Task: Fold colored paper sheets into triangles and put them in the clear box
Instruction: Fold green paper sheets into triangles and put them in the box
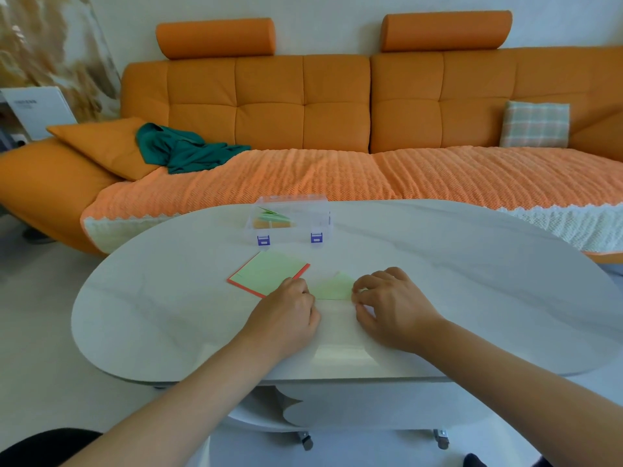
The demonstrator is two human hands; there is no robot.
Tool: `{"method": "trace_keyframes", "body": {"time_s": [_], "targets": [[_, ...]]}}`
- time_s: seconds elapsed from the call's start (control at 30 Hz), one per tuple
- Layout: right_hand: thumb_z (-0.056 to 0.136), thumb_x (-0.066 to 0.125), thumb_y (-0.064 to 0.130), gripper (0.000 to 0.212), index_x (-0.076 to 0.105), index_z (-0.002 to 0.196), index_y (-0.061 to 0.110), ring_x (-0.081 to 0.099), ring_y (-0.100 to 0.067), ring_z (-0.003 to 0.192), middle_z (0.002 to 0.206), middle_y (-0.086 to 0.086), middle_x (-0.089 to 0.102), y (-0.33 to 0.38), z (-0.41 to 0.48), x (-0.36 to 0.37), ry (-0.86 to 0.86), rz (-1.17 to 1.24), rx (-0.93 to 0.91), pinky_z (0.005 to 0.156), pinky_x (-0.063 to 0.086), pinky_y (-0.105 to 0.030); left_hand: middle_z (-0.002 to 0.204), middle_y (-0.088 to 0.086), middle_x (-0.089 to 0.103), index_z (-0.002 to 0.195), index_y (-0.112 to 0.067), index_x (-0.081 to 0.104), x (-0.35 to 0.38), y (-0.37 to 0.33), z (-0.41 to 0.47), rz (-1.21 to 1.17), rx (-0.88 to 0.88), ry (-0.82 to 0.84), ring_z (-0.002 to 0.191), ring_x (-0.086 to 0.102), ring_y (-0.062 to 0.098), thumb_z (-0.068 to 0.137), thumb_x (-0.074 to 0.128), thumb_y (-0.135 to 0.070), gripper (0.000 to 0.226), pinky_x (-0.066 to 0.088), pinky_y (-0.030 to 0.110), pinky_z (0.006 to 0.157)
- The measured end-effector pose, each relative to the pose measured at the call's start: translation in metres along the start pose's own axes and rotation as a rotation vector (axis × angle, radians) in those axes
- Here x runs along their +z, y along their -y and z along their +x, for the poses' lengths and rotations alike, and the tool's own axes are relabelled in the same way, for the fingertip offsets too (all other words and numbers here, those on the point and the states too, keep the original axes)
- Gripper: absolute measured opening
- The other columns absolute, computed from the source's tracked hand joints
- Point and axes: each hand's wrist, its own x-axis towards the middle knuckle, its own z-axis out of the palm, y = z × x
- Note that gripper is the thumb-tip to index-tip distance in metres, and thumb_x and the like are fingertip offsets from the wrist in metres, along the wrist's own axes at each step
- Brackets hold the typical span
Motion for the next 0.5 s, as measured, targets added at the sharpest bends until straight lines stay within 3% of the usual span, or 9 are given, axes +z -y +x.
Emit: {"method": "trace_keyframes", "body": {"time_s": [0.17, 0.33, 0.4, 0.47, 0.5], "targets": [[0.085, 0.05, 0.027, 0.028, 0.076, 0.076, 0.026, 0.064, -0.016, 0.078, 0.097, 0.012, 0.072, -0.001, -0.001, 0.003, -0.001, 0.01, 0.011, 0.078, 0.048, -0.035, 0.086, 0.007, 0.06, 0.08, -0.004, 0.071, 0.004, 0.006, -0.004, 0.042, -0.061, 0.002, 0.09, 0.054, 0.021, 0.087, 0.019, -0.029, 0.058, 0.055, 0.037, 0.072], [0.085, 0.05, 0.025, 0.026, 0.074, 0.075, 0.025, 0.063, -0.017, 0.073, 0.095, 0.011, 0.071, -0.003, -0.001, 0.005, -0.012, 0.037, 0.01, 0.075, 0.049, -0.037, 0.066, 0.007, 0.058, 0.061, -0.005, 0.063, -0.013, 0.008, -0.005, 0.076, -0.042, -0.068, 0.068, 0.057, 0.024, 0.082, 0.036, -0.015, 0.035, 0.054, 0.033, 0.059], [0.086, 0.048, 0.025, 0.028, 0.074, 0.077, 0.025, 0.063, -0.016, 0.074, 0.097, 0.011, 0.071, -0.002, 0.002, 0.008, -0.015, 0.046, 0.002, 0.076, 0.049, -0.036, 0.091, 0.01, 0.068, 0.089, -0.001, 0.071, -0.014, 0.007, -0.001, 0.022, 0.032, -0.152, 0.089, 0.063, 0.026, 0.088, 0.035, -0.018, 0.04, 0.056, 0.033, 0.082], [0.088, 0.046, 0.027, 0.03, 0.075, 0.082, 0.026, 0.064, -0.016, 0.076, 0.1, 0.011, 0.071, 0.002, 0.006, 0.011, -0.013, 0.066, -0.008, 0.076, 0.048, -0.035, 0.131, 0.01, 0.061, 0.127, -0.001, 0.063, -0.017, -0.003, 0.004, -0.044, 0.106, -0.102, 0.125, 0.054, 0.023, 0.095, 0.034, -0.023, 0.048, 0.039, 0.026, 0.11], [0.089, 0.045, 0.029, 0.031, 0.076, 0.085, 0.026, 0.065, -0.017, 0.078, 0.101, 0.01, 0.071, 0.004, 0.008, 0.013, -0.01, 0.08, -0.011, 0.076, 0.048, -0.036, 0.145, 0.007, 0.052, 0.138, -0.003, 0.055, -0.017, -0.008, 0.005, -0.075, 0.115, -0.045, 0.137, 0.043, 0.02, 0.099, 0.035, -0.024, 0.048, 0.025, 0.022, 0.116]]}}
